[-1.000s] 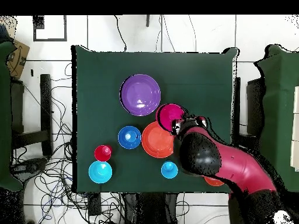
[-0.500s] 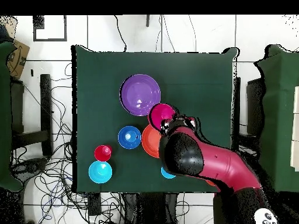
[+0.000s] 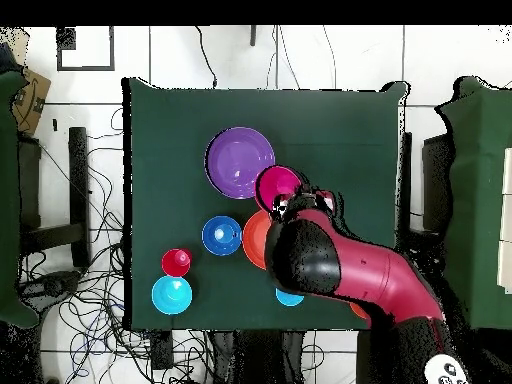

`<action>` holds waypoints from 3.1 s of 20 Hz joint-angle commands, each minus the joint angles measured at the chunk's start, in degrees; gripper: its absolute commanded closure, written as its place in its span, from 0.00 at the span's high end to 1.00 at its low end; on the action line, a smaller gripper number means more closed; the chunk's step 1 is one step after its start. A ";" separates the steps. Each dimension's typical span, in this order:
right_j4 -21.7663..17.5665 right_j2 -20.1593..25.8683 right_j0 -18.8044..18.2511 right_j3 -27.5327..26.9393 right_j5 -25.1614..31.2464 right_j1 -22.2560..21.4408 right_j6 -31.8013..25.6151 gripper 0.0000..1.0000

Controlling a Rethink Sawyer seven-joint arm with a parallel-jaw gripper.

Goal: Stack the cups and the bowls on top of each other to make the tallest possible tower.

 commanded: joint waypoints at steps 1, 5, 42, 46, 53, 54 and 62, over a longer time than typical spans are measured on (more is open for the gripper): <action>-0.86 -5.20 5.37 -4.12 -2.30 5.02 11.46 0.00; -0.95 -6.98 7.06 -4.40 -3.97 5.94 12.87 0.00; 4.28 10.36 0.37 1.71 -1.35 6.97 18.81 0.00; 5.20 18.84 -5.09 4.46 -0.75 5.93 17.93 0.00; 6.92 30.79 -14.83 8.15 3.38 5.05 15.51 0.00; 7.47 32.67 -16.51 8.29 4.75 5.16 14.84 0.00; 7.60 42.97 -27.17 9.99 10.76 7.52 11.16 0.00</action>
